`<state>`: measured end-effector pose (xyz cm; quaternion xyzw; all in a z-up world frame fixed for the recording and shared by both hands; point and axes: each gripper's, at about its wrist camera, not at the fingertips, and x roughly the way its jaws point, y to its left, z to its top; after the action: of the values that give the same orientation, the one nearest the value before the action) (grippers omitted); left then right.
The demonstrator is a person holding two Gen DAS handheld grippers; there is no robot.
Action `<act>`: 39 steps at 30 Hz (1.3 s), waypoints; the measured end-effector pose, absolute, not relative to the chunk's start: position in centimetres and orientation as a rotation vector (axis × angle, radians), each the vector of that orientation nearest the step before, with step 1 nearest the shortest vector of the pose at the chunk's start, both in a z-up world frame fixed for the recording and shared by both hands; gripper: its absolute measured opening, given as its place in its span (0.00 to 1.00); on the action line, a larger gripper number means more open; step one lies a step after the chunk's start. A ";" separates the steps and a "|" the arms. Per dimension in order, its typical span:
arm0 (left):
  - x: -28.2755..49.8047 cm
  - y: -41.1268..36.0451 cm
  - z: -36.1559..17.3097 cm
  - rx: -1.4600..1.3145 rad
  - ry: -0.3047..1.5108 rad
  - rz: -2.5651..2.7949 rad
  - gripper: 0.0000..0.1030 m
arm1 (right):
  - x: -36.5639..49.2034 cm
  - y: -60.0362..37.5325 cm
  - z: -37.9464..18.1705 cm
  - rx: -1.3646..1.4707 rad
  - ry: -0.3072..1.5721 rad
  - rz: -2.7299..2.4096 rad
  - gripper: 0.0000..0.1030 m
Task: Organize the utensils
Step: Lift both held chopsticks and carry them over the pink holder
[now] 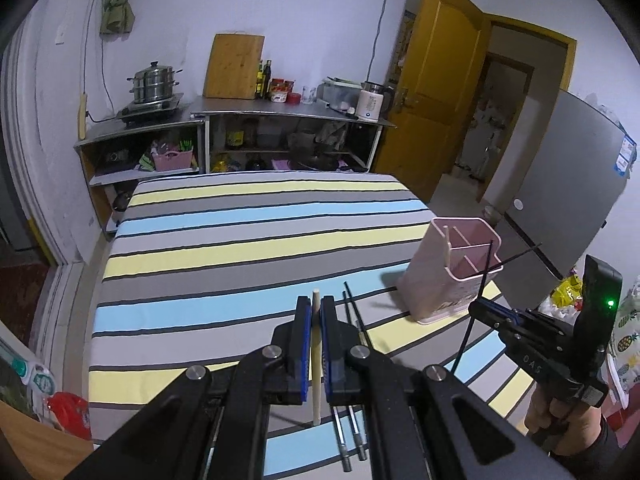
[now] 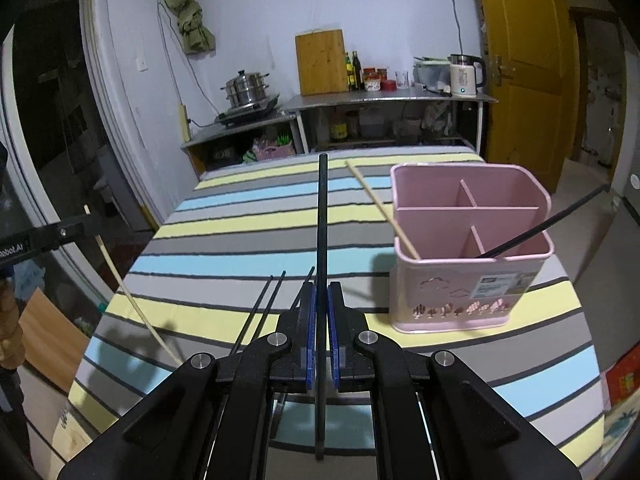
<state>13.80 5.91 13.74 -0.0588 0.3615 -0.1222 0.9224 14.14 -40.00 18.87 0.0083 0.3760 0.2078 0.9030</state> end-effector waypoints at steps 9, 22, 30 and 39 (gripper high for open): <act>13.5 3.0 15.5 -0.136 0.707 -0.323 0.04 | 13.3 -42.3 21.6 0.052 0.721 0.421 0.06; 17.3 -5.0 18.7 -0.170 0.684 -0.490 0.04 | 13.9 -47.7 25.9 0.085 0.645 0.354 0.06; 20.8 -7.2 21.6 -0.199 0.630 -0.518 0.04 | 15.4 -49.3 29.7 0.087 0.548 0.320 0.06; 24.2 -9.2 22.2 -0.221 0.591 -0.509 0.04 | 17.8 -49.4 30.6 0.102 0.507 0.302 0.06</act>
<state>24.20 -9.18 22.21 -0.1077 0.2873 -0.2476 0.9190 17.82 -49.36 30.58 0.0501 0.2499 0.1489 0.9554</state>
